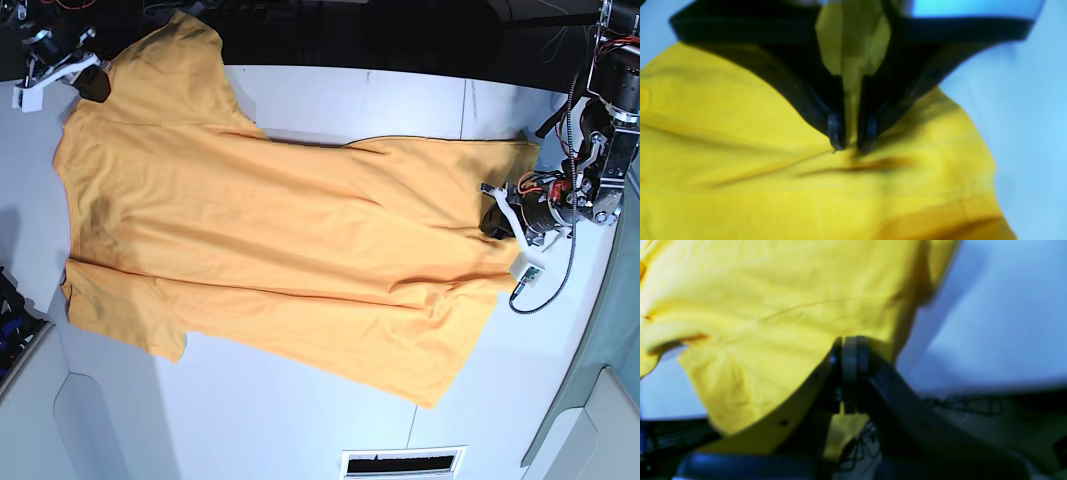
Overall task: Layout the t-shirt on the table in an organized manner, then fold the t-shirt properly
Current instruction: 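Grasp the shirt shoulder with the right gripper and pull it outward, then grasp the hem corner with the left gripper and stretch the shirt lengthwise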
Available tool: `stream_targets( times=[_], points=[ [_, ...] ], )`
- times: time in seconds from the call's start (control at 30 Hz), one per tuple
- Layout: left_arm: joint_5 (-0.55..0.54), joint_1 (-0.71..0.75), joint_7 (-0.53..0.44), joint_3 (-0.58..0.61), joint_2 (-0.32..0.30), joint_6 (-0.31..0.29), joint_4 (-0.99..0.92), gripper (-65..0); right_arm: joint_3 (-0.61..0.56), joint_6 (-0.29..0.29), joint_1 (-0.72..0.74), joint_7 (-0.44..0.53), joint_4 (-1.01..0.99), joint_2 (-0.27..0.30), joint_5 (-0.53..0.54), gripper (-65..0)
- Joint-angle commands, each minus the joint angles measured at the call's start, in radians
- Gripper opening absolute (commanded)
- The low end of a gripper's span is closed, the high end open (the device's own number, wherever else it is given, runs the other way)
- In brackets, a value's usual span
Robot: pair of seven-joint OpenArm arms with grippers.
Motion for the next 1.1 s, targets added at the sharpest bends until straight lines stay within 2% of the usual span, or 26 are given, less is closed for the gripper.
stream_targets(
  times=[0.0, 0.27, 0.5, 0.63, 0.67, 0.77, 0.83, 0.87, 1.07],
  points=[
    [0.031, 0.014, 0.124, 0.005, -0.014, -0.013, -0.014, -53.1, 0.004, -0.013, -0.024, -0.024, 0.005, 0.013, -0.013, -65.0],
    [-0.269, 0.015, 0.298, 0.005, -0.027, -0.169, -0.006, -53.0, 0.009, -0.008, -0.098, -0.028, 0.038, 0.013, 0.045, -65.0],
    [-0.441, 0.027, 0.355, 0.005, -0.106, -0.169, 0.11, -52.6, 0.058, -0.008, -0.098, -0.035, 0.198, 0.013, 0.056, -65.0],
    [-0.46, 0.068, 0.354, 0.005, -0.171, -0.169, 0.209, -42.2, 0.105, -0.014, -0.091, -0.035, 0.271, 0.015, 0.055, -65.0],
    [-0.465, 0.082, 0.354, 0.005, -0.183, -0.169, 0.229, -39.7, 0.115, -0.014, -0.085, -0.035, 0.273, 0.019, 0.052, -63.0],
    [-0.466, 0.122, 0.354, -0.001, -0.199, -0.169, 0.264, -37.7, 0.126, -0.035, -0.064, -0.034, 0.265, 0.05, -0.006, -43.7],
    [-0.471, 0.154, 0.344, -0.027, -0.198, -0.169, 0.27, -37.7, 0.126, -0.044, -0.049, -0.031, 0.248, 0.083, -0.053, -35.6],
    [-0.482, 0.173, 0.33, -0.05, -0.198, -0.169, 0.271, -37.7, 0.125, -0.05, -0.043, -0.029, 0.237, 0.1, -0.062, -33.9],
    [-0.534, 0.287, 0.328, -0.298, -0.146, -0.169, 0.272, -37.6, 0.114, -0.051, 0.021, -0.028, 0.075, 0.193, -0.059, -33.7]
  ],
)
